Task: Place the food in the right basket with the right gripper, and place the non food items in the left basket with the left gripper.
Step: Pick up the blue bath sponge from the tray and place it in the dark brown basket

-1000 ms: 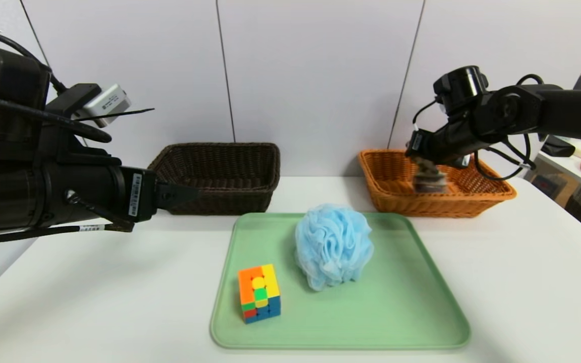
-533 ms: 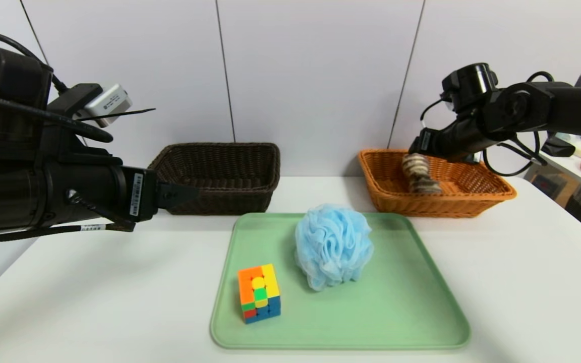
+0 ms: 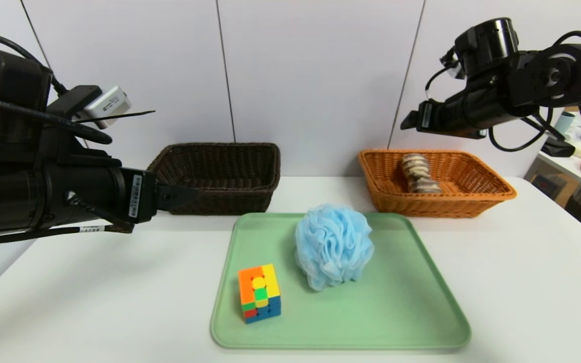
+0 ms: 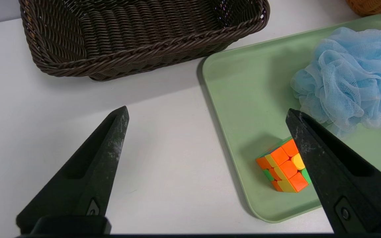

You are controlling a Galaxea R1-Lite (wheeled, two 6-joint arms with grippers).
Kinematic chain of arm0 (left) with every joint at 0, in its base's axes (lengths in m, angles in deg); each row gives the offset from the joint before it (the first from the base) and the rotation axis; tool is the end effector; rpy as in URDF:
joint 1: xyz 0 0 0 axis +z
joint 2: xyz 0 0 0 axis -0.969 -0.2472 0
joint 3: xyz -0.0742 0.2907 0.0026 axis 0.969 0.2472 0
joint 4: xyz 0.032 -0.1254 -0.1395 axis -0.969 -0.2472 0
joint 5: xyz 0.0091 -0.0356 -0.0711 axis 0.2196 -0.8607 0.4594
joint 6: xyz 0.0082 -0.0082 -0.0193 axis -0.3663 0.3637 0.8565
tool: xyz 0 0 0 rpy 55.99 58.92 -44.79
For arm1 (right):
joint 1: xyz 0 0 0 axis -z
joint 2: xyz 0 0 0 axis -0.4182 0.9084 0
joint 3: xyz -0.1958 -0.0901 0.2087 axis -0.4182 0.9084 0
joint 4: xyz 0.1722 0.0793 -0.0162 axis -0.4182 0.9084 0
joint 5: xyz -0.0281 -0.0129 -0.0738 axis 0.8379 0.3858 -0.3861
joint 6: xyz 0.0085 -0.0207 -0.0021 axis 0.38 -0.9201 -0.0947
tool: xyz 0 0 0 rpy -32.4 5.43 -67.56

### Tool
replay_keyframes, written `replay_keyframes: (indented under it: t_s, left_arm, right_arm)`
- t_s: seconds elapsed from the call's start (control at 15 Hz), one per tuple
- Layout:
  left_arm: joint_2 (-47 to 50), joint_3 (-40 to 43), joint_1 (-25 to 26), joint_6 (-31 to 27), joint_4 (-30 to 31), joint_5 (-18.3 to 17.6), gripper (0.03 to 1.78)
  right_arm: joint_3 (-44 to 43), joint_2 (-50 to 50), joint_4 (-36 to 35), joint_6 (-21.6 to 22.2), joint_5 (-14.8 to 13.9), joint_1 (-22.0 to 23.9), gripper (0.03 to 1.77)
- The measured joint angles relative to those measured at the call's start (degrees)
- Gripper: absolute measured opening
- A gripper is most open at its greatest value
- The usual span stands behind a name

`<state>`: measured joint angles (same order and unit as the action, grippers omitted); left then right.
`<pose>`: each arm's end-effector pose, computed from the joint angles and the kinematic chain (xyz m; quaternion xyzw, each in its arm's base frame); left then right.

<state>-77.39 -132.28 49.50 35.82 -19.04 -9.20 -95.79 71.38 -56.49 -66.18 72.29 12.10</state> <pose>0.1958 -0.0937 0.2728 0.0063 0.2325 -0.1552 0.9601 0.3864 0.0819 0.2806 0.0616 0.2666 -0.0265 0.9615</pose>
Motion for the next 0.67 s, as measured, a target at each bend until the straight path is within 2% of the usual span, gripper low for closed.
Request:
replay_keyframes:
  t_s: [0.2,0.67]
  left_arm:
    - [0.2,0.2,0.0,0.0,0.0,0.0,1.69]
    - [1.1,1.3,-0.1,-0.1,0.0,0.0,1.69]
  right_arm:
    - [0.0,-3.4,2.7,-0.5,0.0,-3.5,1.64]
    - [0.2,-12.2,20.5,-0.3,0.8,-17.0,1.68]
